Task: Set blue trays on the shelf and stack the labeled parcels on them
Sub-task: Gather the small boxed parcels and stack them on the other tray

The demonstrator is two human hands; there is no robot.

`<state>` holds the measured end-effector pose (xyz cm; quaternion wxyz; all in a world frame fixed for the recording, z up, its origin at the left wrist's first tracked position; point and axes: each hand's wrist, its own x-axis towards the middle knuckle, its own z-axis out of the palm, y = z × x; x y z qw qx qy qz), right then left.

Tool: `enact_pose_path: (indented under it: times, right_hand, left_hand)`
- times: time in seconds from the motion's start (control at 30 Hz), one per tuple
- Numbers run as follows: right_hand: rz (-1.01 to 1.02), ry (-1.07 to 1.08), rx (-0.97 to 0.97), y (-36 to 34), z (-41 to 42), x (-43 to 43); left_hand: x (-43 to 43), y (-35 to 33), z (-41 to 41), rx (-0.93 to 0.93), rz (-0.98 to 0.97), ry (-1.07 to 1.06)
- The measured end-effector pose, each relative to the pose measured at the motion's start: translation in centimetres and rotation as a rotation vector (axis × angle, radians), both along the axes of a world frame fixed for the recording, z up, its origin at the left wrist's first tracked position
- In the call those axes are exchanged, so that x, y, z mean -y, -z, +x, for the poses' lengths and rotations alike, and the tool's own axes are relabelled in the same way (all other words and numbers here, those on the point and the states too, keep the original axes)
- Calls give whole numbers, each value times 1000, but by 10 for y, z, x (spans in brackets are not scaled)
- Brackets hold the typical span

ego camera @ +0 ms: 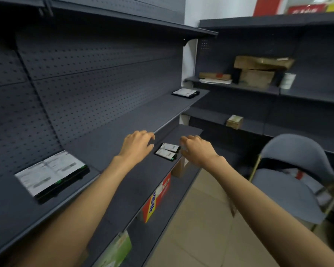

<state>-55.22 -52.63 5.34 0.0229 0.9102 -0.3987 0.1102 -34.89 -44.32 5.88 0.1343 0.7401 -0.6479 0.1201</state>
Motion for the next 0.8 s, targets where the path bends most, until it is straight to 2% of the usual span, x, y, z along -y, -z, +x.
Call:
enact_pose_path:
  times: [0.2,0.4,0.57,0.8]
  right_hand:
    - [-31,115,57,-13,-10,120]
    - [12,221,27,12,-41,226]
    - [41,214,22,27,-63,326]
    - [32,137,18,17,-86,486]
  left_hand:
    - [143,-1,-3,19,2,123]
    - [265,15,-23,15,48,220]
    - [367,26,-43,4,68,240]
    - [509,26,-66,-34,79,154]
